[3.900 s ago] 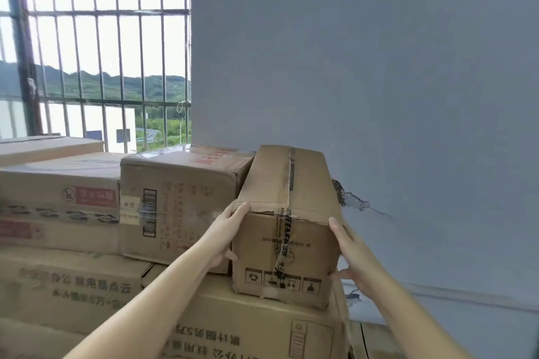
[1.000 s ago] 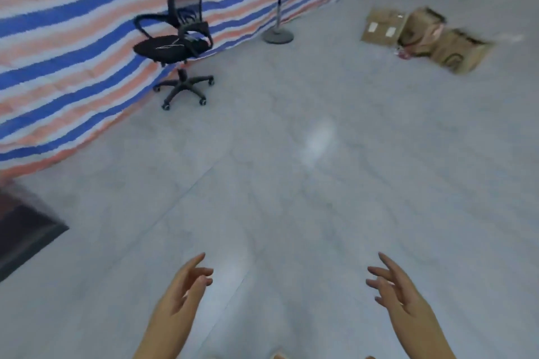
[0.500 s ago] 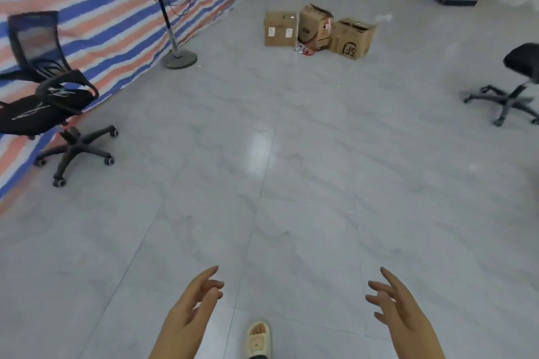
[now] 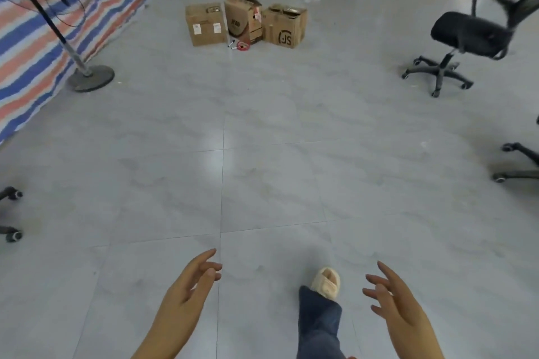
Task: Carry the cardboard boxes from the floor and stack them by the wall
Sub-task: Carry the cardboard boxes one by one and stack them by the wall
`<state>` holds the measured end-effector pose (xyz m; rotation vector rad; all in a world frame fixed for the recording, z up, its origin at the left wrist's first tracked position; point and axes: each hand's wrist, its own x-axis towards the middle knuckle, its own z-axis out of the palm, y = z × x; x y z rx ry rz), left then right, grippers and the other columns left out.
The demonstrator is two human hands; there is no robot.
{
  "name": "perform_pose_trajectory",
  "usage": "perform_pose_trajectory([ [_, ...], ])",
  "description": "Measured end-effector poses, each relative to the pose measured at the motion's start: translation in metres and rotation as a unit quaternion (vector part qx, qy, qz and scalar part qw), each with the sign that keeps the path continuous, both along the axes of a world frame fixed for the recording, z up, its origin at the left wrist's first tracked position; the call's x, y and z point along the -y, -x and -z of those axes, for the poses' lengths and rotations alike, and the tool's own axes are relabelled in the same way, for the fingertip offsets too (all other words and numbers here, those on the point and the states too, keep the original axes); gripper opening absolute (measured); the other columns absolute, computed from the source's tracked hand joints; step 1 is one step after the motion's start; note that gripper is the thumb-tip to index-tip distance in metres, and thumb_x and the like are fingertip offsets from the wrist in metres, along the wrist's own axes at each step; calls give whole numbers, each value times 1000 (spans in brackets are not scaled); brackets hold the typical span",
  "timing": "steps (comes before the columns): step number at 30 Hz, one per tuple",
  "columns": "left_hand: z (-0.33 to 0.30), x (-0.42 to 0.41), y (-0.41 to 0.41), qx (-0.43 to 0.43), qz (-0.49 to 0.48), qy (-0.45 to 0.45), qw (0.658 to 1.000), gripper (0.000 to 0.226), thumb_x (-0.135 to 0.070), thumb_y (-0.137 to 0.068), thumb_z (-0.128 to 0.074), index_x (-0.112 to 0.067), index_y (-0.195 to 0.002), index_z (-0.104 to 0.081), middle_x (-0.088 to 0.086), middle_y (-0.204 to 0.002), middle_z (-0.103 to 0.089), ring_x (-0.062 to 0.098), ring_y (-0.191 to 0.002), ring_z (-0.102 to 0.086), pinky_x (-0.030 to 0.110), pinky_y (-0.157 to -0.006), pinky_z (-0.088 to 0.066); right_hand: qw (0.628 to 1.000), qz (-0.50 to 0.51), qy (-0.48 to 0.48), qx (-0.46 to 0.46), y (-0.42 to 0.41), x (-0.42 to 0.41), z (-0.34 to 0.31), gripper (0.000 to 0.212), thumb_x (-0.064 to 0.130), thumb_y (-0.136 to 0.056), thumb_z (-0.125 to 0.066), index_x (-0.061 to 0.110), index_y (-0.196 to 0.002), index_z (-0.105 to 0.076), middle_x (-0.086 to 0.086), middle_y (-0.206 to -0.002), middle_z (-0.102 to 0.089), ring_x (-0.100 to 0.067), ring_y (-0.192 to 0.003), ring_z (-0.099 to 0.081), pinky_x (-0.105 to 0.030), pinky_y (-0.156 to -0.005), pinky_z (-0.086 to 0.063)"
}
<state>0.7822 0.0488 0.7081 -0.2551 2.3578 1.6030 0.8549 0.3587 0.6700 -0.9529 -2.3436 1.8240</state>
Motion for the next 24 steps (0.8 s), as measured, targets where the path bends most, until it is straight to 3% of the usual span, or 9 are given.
perform_pose_trajectory([
  [9,-1,-143,178,-5,5,-45,999,27,-28,-94,-47,-35,-118,-58,-17,-105,-68,2,-98,-65,40,-98,-47,999,17,-22,-36,183,-146,-15,34,11,-97,-46,29,-126,-53,8,-108,-67,-12,-96,-67,-38,-83,-55],
  [16,0,-203,303,23,-69,-92,993,26,-24,-98,-41,-28,-115,-60,1,-100,-70,13,-93,-68,25,-80,-52,999,-25,-20,-21,314,-210,-14,35,11,-97,-47,27,-128,-52,6,-109,-67,-13,-97,-67,-39,-86,-52],
  [21,17,-219,402,38,-97,-95,990,28,-22,-98,-41,-18,-119,-59,8,-105,-68,23,-99,-65,43,-93,-50,999,-34,-16,-11,421,-225,3,34,11,-97,-47,30,-125,-52,8,-109,-66,-10,-94,-67,-35,-83,-51],
  [24,18,-226,490,31,-86,-91,992,29,-25,-97,-41,-19,-120,-58,7,-107,-67,23,-100,-64,43,-94,-49,1000,-7,-4,-21,498,-231,8,34,9,-98,-46,26,-127,-51,3,-109,-66,-14,-96,-67,-36,-83,-51],
])
